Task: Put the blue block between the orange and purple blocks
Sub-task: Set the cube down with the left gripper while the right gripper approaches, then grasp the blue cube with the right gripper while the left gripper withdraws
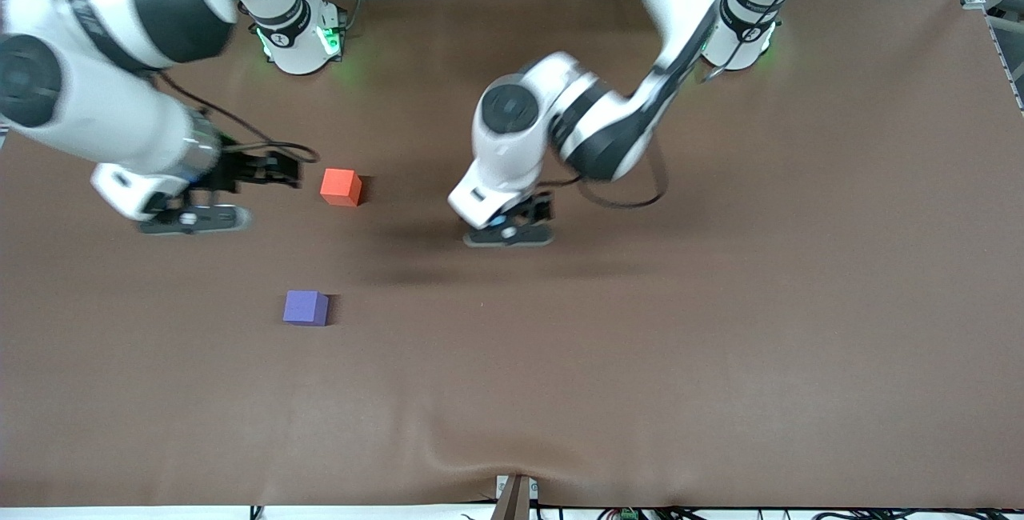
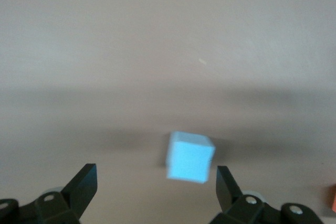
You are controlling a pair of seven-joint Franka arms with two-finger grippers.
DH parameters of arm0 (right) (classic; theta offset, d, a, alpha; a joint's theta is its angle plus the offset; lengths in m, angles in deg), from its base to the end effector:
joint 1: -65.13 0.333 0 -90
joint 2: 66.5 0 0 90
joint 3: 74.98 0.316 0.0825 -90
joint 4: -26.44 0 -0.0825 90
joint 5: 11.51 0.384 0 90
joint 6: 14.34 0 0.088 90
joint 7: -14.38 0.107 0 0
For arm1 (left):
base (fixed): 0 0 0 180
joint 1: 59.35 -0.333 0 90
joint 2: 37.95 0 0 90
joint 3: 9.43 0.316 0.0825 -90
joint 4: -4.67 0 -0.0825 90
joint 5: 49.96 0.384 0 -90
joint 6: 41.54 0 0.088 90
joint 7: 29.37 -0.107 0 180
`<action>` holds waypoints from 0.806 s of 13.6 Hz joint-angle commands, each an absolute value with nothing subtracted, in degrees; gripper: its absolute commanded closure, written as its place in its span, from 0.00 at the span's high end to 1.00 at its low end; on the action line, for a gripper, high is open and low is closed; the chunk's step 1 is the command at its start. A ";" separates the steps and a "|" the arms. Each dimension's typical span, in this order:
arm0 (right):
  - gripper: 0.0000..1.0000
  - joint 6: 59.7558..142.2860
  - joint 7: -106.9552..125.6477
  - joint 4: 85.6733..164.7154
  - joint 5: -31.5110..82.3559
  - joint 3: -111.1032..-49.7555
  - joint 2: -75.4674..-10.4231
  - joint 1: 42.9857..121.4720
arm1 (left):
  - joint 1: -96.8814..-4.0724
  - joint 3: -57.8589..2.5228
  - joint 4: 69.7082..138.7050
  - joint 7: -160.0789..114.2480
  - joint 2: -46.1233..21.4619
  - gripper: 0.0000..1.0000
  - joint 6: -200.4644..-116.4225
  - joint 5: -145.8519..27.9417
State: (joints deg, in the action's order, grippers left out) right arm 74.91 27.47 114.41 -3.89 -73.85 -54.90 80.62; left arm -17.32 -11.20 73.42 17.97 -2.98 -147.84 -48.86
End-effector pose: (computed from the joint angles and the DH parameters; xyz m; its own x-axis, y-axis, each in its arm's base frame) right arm 0.5752 0.1856 0.5235 0.9770 0.0596 -0.2048 0.0417 -0.9950 -0.0907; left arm 0.5348 -0.5028 0.4309 0.9975 0.0632 0.0314 0.0622 -0.9975 0.0327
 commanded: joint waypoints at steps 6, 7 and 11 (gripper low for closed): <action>1.00 94.16 44.75 114.94 2.20 -74.54 -40.94 97.27 | -34.89 -9.43 77.88 7.26 -25.54 1.00 -130.42 -46.71; 1.00 97.17 47.22 115.20 2.20 -74.54 -39.01 99.13 | -37.44 -9.43 77.88 2.15 -26.86 1.00 -129.10 -46.62; 1.00 103.69 48.91 115.82 -2.53 -74.72 -32.76 104.41 | -47.29 -10.05 81.21 -9.03 -32.40 1.00 -126.45 -47.32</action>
State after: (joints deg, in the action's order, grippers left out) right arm 102.15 47.58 116.05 -0.05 -73.93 -34.77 103.31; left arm -44.31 -8.98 76.77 -4.86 -27.90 -126.71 -47.45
